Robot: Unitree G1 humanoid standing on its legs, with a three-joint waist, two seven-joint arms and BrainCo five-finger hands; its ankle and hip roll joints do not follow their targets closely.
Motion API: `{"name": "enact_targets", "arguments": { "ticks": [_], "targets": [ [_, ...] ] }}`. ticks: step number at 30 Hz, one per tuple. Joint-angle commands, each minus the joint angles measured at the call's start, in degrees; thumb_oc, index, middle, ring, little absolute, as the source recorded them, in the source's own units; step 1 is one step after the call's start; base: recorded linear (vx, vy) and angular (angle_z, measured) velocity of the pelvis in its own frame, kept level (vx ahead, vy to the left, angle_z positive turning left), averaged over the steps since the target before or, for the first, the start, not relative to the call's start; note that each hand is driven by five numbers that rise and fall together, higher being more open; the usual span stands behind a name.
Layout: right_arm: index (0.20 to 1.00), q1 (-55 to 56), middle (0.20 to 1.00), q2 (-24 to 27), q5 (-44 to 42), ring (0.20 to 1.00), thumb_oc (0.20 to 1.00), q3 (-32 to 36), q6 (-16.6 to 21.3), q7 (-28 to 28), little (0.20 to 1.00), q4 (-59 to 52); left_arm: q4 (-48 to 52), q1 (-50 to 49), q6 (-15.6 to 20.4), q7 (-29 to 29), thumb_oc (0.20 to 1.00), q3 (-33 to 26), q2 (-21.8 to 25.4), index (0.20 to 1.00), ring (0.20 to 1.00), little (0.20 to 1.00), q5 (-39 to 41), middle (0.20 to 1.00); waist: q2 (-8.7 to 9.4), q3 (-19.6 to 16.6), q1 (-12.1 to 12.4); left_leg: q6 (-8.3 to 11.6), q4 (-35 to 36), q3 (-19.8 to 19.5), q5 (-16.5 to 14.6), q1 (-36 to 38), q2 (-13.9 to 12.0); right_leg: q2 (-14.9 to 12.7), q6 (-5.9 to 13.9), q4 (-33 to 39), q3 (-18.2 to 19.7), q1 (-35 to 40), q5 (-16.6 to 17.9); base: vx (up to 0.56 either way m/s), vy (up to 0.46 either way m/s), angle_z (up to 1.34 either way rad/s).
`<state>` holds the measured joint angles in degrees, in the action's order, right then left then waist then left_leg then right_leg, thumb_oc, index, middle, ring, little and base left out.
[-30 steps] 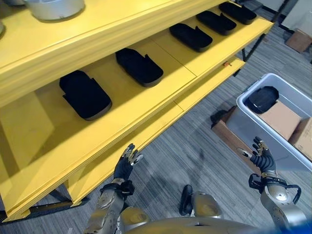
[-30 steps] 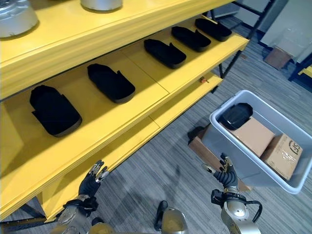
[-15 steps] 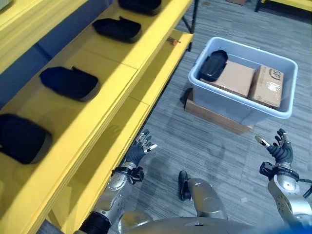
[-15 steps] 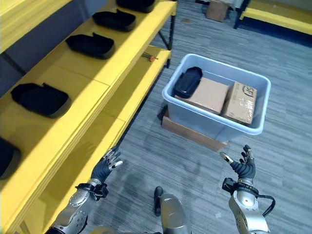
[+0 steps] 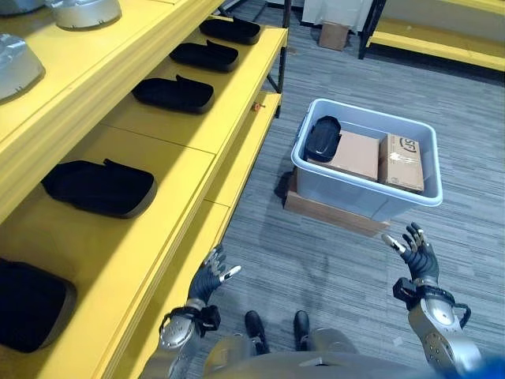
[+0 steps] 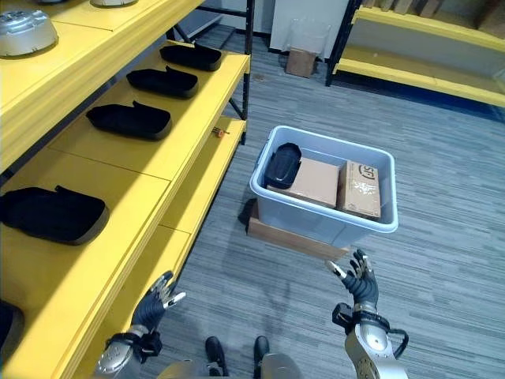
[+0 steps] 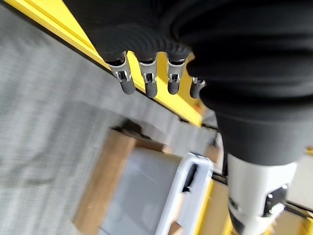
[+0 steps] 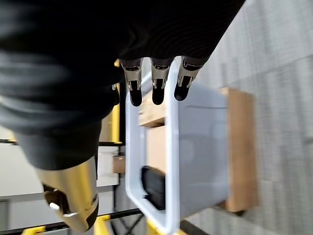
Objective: Move parts from the plastic box to the shelf.
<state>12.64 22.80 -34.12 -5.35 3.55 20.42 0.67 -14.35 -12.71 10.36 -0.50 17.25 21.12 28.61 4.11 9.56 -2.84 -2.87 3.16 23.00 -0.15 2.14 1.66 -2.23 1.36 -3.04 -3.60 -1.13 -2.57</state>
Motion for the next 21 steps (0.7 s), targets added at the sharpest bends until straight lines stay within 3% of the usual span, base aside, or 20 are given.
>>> {"name": "enact_targets", "arguments": {
  "ticks": [1, 2, 3, 5, 6, 7, 8, 10, 11, 16, 18, 19, 20, 21],
  "targets": [
    [1.000, -4.8, 1.000, 0.7, -3.3, 1.000, 1.000, 1.6, 2.5, -0.6, 1.000, -0.6, 3.4, 0.2, 0.6, 1.7, 1.000, -0.6, -0.3, 1.000, 1.000, 1.000, 1.2, 1.000, -1.29, 0.7, 1.4, 2.53, 0.4, -7.1, 1.1, -1.0, -3.5, 1.5, 2.43, -4.6, -6.9, 1.8, -2.6, 0.09, 0.029, -0.47],
    [1.000, -5.7, 1.000, -0.1, -2.5, 1.000, 1.000, 0.8, 1.9, -0.6, 1.000, -0.8, 2.7, 0.2, 0.9, 1.6, 1.000, -0.8, -0.3, 1.000, 1.000, 1.000, 1.4, 1.000, -1.32, 1.0, 2.2, 2.38, 0.3, -5.0, 0.8, -0.5, -4.0, 0.3, 3.05, -8.4, -10.6, 1.2, -2.9, 0.10, -0.018, -0.80],
    [1.000, -7.0, 1.000, -0.9, -2.1, 1.000, 1.000, -0.2, 1.2, -0.5, 1.000, -0.4, 2.0, 0.2, 1.9, 1.0, 1.000, -0.8, -0.4, 1.000, 1.000, 1.000, 0.0, 1.000, -1.41, 1.7, 3.2, 2.10, -0.4, -3.5, -0.3, 0.4, -4.7, -3.3, 5.14, -14.2, -14.2, -0.4, -2.5, 0.07, -0.066, -0.95],
    [1.000, -8.5, 1.000, -1.6, -1.8, 1.000, 1.000, -1.1, 1.5, -0.4, 1.000, 0.5, 1.6, 0.8, 1.9, 0.1, 1.000, -0.6, -0.4, 1.000, 1.000, 1.000, -0.5, 1.000, -1.55, 3.0, 3.9, 1.91, -1.4, -2.2, -0.8, 0.7, -5.7, -6.3, 6.24, -15.3, -15.9, -1.8, -0.7, 0.05, -0.160, -1.30],
    [1.000, -9.4, 1.000, -2.0, -1.8, 1.000, 1.000, -1.8, 1.9, -0.1, 1.000, 1.0, 1.4, 1.5, 1.1, 0.1, 1.000, -0.2, -0.3, 1.000, 1.000, 1.000, 0.1, 1.000, -1.51, 3.7, 3.6, 2.19, -2.2, -2.3, -1.2, 1.2, -6.4, -7.2, 6.98, -12.2, -15.5, -2.3, 1.5, 0.12, -0.392, -0.78],
    [1.000, -10.1, 1.000, -2.4, -2.8, 1.000, 1.000, -2.1, -2.0, -1.0, 1.000, 1.3, 1.7, 2.9, 0.0, 0.7, 1.000, 0.5, 0.2, 1.000, 1.000, 1.000, 0.8, 1.000, -1.33, 4.1, 2.8, 2.71, -2.7, -2.9, -1.9, 2.1, -7.0, -9.2, 8.48, -7.0, -13.6, -2.7, 5.5, 0.08, -0.444, -0.18],
    [1.000, -10.5, 1.000, -2.7, -3.8, 1.000, 1.000, -2.3, -3.6, -0.9, 1.000, 1.7, 1.9, 3.6, -0.9, 0.6, 1.000, 0.8, 0.3, 1.000, 1.000, 1.000, 1.0, 1.000, -1.00, 4.3, 2.7, 2.57, -2.9, -2.4, -1.2, 1.9, -7.2, -10.5, 8.47, -4.7, -13.3, -3.4, 8.6, 0.14, -0.485, 0.02],
    [1.000, -12.0, 1.000, -4.3, -1.6, 1.000, 1.000, -2.4, -1.3, 2.7, 1.000, 4.3, 2.1, 5.4, -3.1, 1.9, 1.000, 2.0, 1.2, 1.000, 1.000, 1.000, -0.5, 1.000, -0.18, 5.0, 2.6, 3.81, -3.5, -3.4, -4.3, 3.7, -9.1, -15.2, 11.57, 1.2, -11.8, -5.2, 16.0, 0.24, -0.541, 0.14],
    [1.000, -12.3, 1.000, -4.4, -0.6, 1.000, 1.000, -2.3, -0.7, 2.5, 1.000, 4.8, 2.2, 5.6, -3.1, 2.0, 1.000, 2.3, 1.6, 1.000, 1.000, 1.000, -1.0, 1.000, 0.10, 5.2, 2.7, 4.10, -4.1, -3.1, -4.8, 3.7, -9.9, -16.1, 12.20, 1.7, -12.4, -5.8, 17.0, 0.27, -0.477, 0.30],
    [1.000, -12.1, 1.000, -3.0, 1.8, 1.000, 1.000, -1.5, -4.2, 1.8, 1.000, 4.7, 2.1, 4.3, -2.6, 0.4, 1.000, 2.4, 2.4, 1.000, 1.000, 1.000, -1.7, 1.000, -0.09, 5.8, 3.1, 5.72, -6.5, -2.7, -4.8, 2.7, -13.0, -15.2, 12.12, 1.9, -15.9, -4.0, 13.0, 0.17, -0.303, 0.09],
    [1.000, -11.1, 1.000, -1.5, 4.4, 1.000, 1.000, -1.6, -7.2, 1.0, 1.000, 4.1, 2.7, 2.9, -2.1, 0.2, 1.000, 1.1, 2.5, 1.000, 1.000, 1.000, -0.1, 1.000, -0.44, 6.2, 3.0, 6.89, -7.6, -2.0, -4.4, 2.5, -15.3, -14.2, 11.00, -0.9, -16.5, -4.4, 10.0, 0.21, -0.356, -0.43],
    [1.000, -11.0, 1.000, -0.7, 5.2, 1.000, 1.000, -1.8, -6.5, 1.7, 1.000, 4.2, 3.1, 2.6, -1.8, 1.0, 1.000, 0.5, 2.5, 1.000, 1.000, 1.000, 1.0, 1.000, -0.54, 6.7, 2.9, 7.44, -8.1, -1.8, -3.9, 2.2, -16.7, -14.0, 10.03, -2.6, -16.6, -5.2, 8.5, 0.09, -0.460, -0.62],
    [1.000, -12.3, 1.000, 1.7, 7.0, 1.000, 1.000, -0.8, -4.7, 2.0, 1.000, 5.0, 4.3, 2.3, -0.3, 3.2, 1.000, -0.4, 2.6, 1.000, 1.000, 1.000, 2.6, 1.000, -0.84, 8.0, 2.7, 8.93, -8.1, -1.0, -2.4, 1.7, -20.4, -13.3, 7.70, -6.2, -17.5, -7.8, 6.0, 0.06, -0.481, -0.45],
    [1.000, -12.9, 1.000, 2.3, 6.7, 1.000, 1.000, -0.5, -4.2, 1.8, 1.000, 5.4, 4.4, 2.5, 1.1, 2.8, 1.000, -0.5, 2.7, 1.000, 1.000, 1.000, 2.4, 1.000, -0.91, 8.4, 2.6, 9.29, -8.0, -0.8, -1.9, 1.4, -21.4, -13.1, 7.01, -7.1, -17.8, -8.5, 5.4, 0.03, -0.454, -0.24]
  ]
}}
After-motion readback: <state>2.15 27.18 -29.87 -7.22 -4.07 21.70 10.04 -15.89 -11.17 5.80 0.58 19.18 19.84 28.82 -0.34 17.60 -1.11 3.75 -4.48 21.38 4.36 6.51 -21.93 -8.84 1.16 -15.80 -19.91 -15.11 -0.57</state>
